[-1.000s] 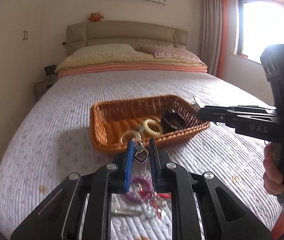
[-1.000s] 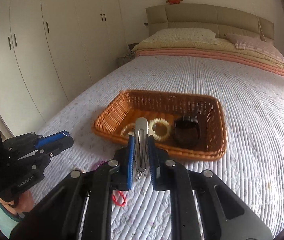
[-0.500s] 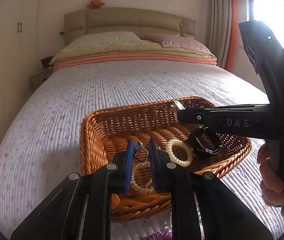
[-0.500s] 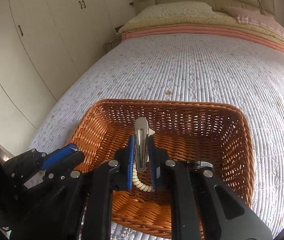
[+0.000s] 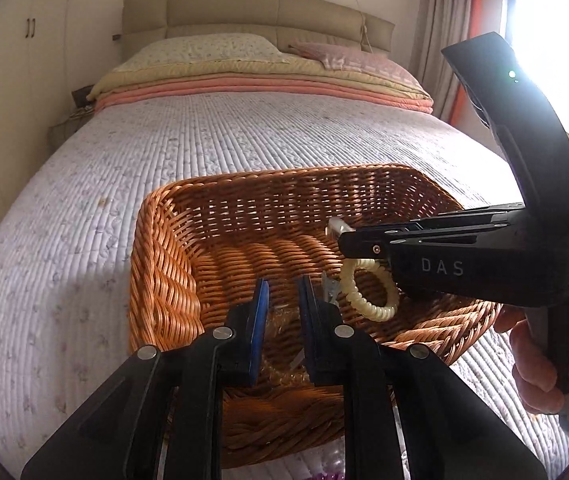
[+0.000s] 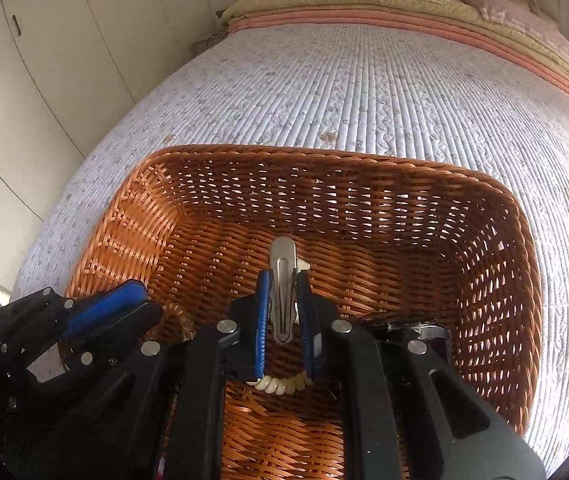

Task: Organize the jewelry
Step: 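Carry both items over the basket and open both tools to drop them, then grasp the clear beaded chain with the right tool while the left tool grasps a silver hair clip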

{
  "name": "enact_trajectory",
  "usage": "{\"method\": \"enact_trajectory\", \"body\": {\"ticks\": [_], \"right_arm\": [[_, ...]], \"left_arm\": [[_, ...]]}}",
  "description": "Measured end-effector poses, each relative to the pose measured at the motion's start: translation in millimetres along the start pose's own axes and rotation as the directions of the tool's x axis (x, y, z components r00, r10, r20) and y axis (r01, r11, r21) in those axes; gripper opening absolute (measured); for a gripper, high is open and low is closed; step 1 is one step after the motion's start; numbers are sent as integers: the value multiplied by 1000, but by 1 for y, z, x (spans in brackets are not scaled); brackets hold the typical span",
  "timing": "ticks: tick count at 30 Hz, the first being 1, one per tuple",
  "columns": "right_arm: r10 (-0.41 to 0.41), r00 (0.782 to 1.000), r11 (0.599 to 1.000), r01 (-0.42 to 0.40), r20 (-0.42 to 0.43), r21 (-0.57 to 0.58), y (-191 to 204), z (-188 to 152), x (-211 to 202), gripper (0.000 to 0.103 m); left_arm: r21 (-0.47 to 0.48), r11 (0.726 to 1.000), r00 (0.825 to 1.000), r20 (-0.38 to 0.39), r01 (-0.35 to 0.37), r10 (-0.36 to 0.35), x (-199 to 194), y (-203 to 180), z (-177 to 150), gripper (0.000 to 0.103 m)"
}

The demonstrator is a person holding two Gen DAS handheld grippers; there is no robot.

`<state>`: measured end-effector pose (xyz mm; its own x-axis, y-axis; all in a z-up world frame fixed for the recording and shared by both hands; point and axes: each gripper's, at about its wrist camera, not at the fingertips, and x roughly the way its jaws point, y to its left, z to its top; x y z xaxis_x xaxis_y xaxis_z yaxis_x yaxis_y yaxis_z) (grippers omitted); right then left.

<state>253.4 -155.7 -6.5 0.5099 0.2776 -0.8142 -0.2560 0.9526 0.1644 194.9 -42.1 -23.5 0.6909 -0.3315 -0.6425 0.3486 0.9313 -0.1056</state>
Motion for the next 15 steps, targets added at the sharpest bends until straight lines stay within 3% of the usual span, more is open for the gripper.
{"method": "enact_trajectory", "body": {"ticks": [1,3,5,9,15], "right_arm": [[7,1000,1000,-7,0,8,0,1,2,15],[21,1000,999,-22,10,29,-3,-1,-3,28],[28,999,999,-29,28,40,-6,-2,-14,33],[65,996,997,-67,64,35,-3,-12,-46,33],[119,982,993,-121,145,7,18,-38,-110,33]], "left_arm": [[-3,1000,1000,0,10,-10,-3,0,0,33],[-4,1000,999,31,22,-22,-14,0,0,39],[-7,999,998,46,35,-34,-25,-1,0,40],[-26,998,993,107,55,-52,-68,-2,-1,46],[-85,993,979,195,83,-65,-139,2,-12,46]]}}
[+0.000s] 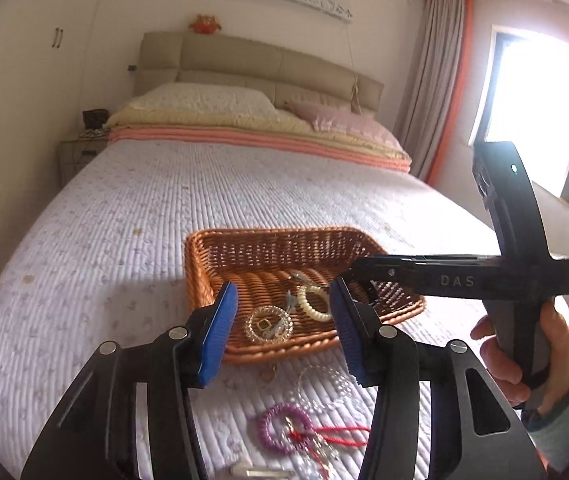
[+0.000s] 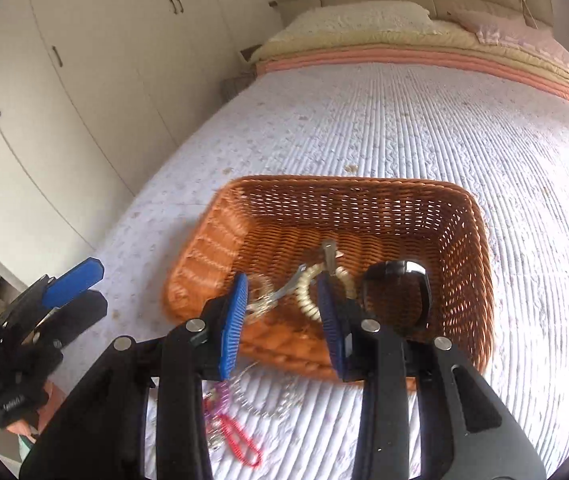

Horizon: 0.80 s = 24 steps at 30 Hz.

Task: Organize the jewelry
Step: 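Grasp the clear beaded chain with the right tool while the left tool grasps a silver hair clip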

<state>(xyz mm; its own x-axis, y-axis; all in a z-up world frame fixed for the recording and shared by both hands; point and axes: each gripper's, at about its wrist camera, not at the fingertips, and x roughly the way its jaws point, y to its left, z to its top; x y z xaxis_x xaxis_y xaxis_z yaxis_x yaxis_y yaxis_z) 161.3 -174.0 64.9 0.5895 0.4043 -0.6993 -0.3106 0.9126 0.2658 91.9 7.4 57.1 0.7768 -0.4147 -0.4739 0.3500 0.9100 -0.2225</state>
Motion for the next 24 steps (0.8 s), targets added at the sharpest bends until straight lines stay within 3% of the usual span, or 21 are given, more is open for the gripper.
{"method": "enact_trajectory", "body": {"ticks": [4,12,18,21,24], "right_arm": [[30,999,999,-29,44,-26,22,-18,-34,33],[-14,995,990,28,101,-136,58,-63,-60,33],[-6,995,988,21,96,-150,60,-87,-54,33],[-34,997,990,44,76,-133,52,-94,-39,33],[-56,998,992,60,39,-115,41,-100,-17,33]], "left_arm": [[-19,1000,999,41,-4,5,-40,-2,-6,47],[-48,999,999,24,-23,24,-71,1,-36,47],[-136,987,993,-98,-80,67,-62,15,-73,47],[-232,971,984,-177,-62,21,-47,27,-98,45],[-259,964,974,-227,-62,1,-31,31,-117,40]]}}
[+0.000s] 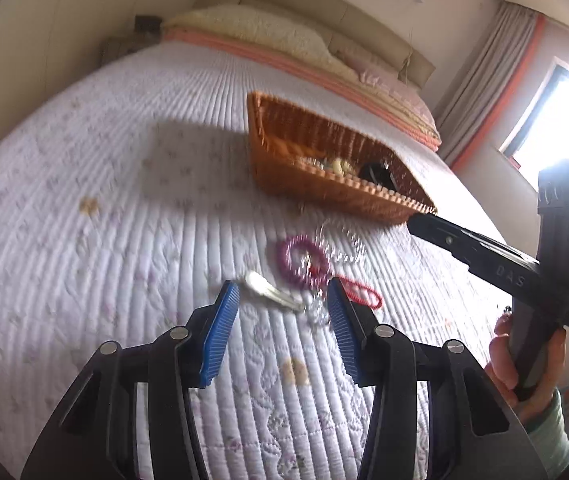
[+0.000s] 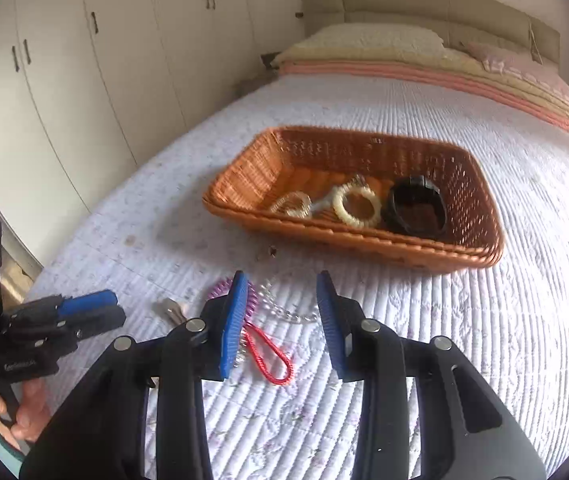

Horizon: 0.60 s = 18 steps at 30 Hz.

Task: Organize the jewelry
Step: 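Grasp the clear beaded chain with the right tool while the left tool grasps a silver hair clip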

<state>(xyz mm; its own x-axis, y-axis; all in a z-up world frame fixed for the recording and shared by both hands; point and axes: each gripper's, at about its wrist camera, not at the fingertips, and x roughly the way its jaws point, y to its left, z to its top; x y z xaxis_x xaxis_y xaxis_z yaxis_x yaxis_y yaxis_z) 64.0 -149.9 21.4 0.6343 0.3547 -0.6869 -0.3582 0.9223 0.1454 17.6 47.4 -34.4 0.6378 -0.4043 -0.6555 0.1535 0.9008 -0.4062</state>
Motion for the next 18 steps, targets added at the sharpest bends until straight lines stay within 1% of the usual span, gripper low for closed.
{"method": "enact_trajectory", "body": {"ticks": [3,6,7,10,12,14,18], "right_arm": [[-14,999,1000,14,-38,19,-10,-7,19,33],[-11,997,999,14,-72,48,-20,-11,37,33],[-13,997,998,17,-81,56,-23,-12,43,33],[7,994,997,2,-106,81,-31,-14,56,33],[14,993,996,-4,-116,91,-33,-14,63,33],[33,992,995,-21,-122,101,-35,-14,68,33],[46,991,993,-32,-124,111,-38,-12,72,33]], "left_arm": [[-7,1000,999,-40,-11,10,18,0,-6,39],[-16,998,995,-78,-57,55,38,0,-8,39],[-22,997,994,-82,-74,72,42,1,-7,39],[-21,996,994,-67,-88,86,48,1,-3,39],[-4,995,993,-71,-95,95,52,-1,2,39],[38,994,991,-77,-103,106,58,-4,6,39],[126,985,987,-92,-116,128,71,-12,15,39]]}}
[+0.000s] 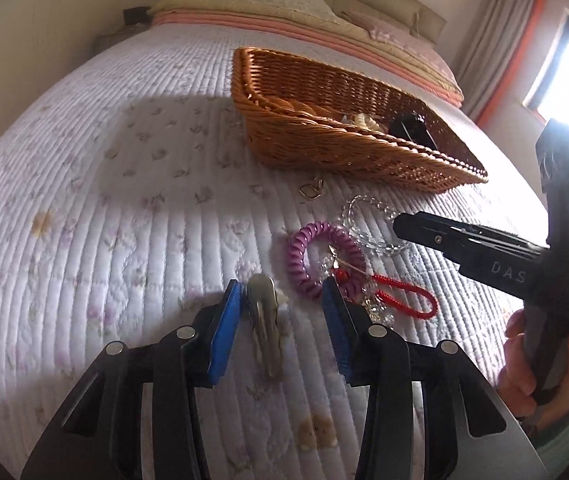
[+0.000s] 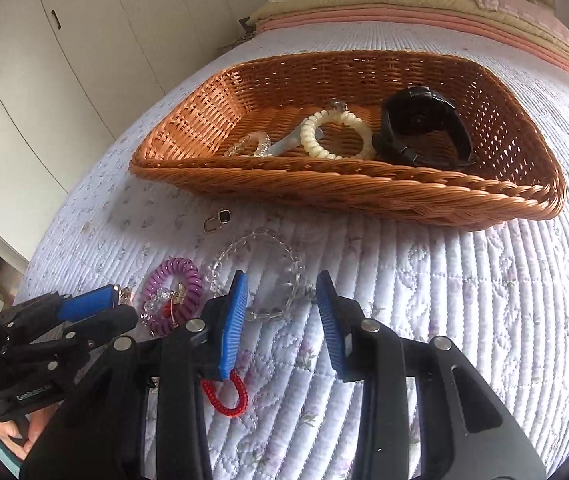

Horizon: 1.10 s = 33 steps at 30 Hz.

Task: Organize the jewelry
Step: 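Grasp the clear beaded chain with the right tool while the left tool grasps a silver hair clip, then lower both held items into the basket and open both tools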

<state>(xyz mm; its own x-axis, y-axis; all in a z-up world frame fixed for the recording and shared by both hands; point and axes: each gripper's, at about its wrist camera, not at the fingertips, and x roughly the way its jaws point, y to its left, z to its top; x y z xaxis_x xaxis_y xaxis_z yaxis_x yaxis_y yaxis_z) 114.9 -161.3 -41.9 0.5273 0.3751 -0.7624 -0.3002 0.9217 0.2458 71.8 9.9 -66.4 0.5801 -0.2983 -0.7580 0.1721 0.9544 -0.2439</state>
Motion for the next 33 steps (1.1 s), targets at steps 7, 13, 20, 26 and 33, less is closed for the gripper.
{"method": "enact_trajectory", "body": {"ticks": [7,13,20,26,33], "right_arm": [[-48,999,998,47,-18,-38,8,3,11,31],[-124,992,988,123,-5,-94,20,-1,12,6],[-90,996,993,91,11,-74,16,-18,-7,6],[-62,997,998,63,37,-25,9,-37,-33,6],[-10,998,1000,10,61,4,7,-46,-66,6]], "left_arm": [[70,995,998,17,-67,66,-6,-9,-10,39],[69,991,993,38,-112,110,-6,-9,-14,23],[46,994,993,64,-104,101,-13,-4,-20,15],[49,996,995,81,-69,65,-23,-8,-28,15],[42,999,993,121,-4,-1,-42,-16,-37,15]]}}
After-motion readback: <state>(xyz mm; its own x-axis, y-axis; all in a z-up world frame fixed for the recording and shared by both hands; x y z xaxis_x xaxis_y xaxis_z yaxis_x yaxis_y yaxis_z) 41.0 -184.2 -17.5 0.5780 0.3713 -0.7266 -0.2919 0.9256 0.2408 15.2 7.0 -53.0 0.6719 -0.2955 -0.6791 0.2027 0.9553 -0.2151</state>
